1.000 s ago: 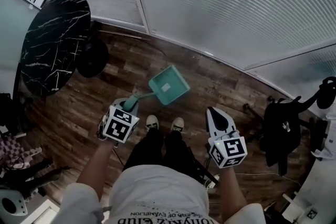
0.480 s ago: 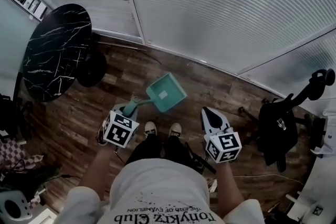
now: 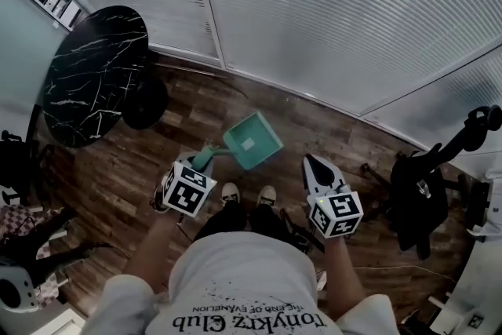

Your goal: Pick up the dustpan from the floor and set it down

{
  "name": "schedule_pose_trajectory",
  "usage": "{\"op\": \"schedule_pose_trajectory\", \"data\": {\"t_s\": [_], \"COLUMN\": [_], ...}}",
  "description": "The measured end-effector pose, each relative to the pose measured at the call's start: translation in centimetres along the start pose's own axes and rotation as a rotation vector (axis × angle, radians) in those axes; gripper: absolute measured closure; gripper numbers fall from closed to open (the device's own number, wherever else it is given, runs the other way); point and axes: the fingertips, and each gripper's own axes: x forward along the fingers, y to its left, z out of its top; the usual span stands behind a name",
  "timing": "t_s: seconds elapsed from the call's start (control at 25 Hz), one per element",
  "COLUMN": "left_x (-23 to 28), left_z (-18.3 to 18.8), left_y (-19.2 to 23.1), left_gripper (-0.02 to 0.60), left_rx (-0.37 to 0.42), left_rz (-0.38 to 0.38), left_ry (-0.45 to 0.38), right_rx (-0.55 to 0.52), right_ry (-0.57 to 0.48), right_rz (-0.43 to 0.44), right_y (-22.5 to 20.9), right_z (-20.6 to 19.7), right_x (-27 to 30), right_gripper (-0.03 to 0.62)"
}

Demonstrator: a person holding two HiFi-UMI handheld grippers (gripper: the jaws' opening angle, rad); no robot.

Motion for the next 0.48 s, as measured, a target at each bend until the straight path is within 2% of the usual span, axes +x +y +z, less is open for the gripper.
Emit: {"op": "schedule_pose_trajectory", "data": {"t_s": [0.48], "left_x": [-0.35], "left_z": [-0.06], "left_y": [0.1], "left_gripper": [0.557], "left_rx": [0.01], "left_rz": [0.019], "left_ry": [-0.015], "right_rx": [-0.002], "right_ry": [0.002], "right_rz": [0.008], "right_y": [0.57], "right_z": [-0.27], "right_x": [-0.21], "right_gripper": [0.569]}}
